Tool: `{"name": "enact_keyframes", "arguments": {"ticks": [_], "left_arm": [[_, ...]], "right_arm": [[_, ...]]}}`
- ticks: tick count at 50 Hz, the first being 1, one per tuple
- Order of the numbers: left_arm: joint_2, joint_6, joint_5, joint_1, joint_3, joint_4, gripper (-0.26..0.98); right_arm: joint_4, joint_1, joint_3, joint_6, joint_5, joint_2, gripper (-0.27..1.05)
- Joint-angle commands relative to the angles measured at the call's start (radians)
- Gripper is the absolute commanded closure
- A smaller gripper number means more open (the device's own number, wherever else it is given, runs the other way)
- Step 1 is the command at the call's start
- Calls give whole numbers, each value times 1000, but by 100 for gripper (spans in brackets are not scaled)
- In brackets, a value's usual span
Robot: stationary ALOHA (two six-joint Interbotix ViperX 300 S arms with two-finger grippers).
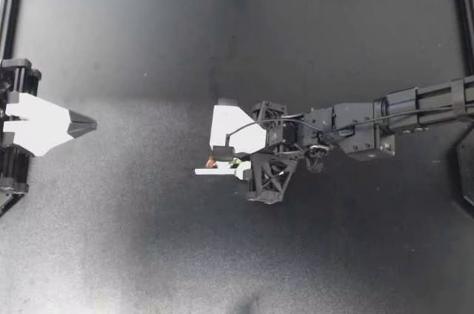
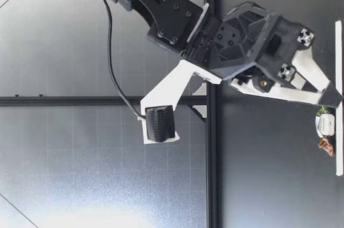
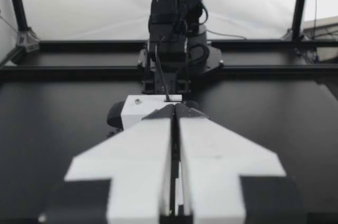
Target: Pick up the candy and unwrap it.
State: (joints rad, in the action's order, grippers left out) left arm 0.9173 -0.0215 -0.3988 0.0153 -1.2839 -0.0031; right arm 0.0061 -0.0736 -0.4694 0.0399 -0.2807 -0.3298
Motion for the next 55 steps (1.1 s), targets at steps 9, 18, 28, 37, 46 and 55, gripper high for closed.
{"name": "enact_keyframes", "arguments": {"ticks": [9,18,28,37,46,55], "left_arm": [[-8,5,-9,3,9,-2,85],[-25,3,-2,3,-2,-2,85],[-101,3,-3,3,15,-2,85],[-207,2,-9,3,61,-2,78],[-298,-2,-29,3,120,-2,58],[-376,-6,-97,-5,153,25,34]], "right_arm": [[-2,-6,23,31,-38,-15,76],[-2,-3,35,34,-120,2,93],[-2,6,28,34,-152,112,94],[-2,26,21,26,-189,252,94],[-2,40,14,23,-224,362,94],[-2,52,2,6,-230,431,94]]}}
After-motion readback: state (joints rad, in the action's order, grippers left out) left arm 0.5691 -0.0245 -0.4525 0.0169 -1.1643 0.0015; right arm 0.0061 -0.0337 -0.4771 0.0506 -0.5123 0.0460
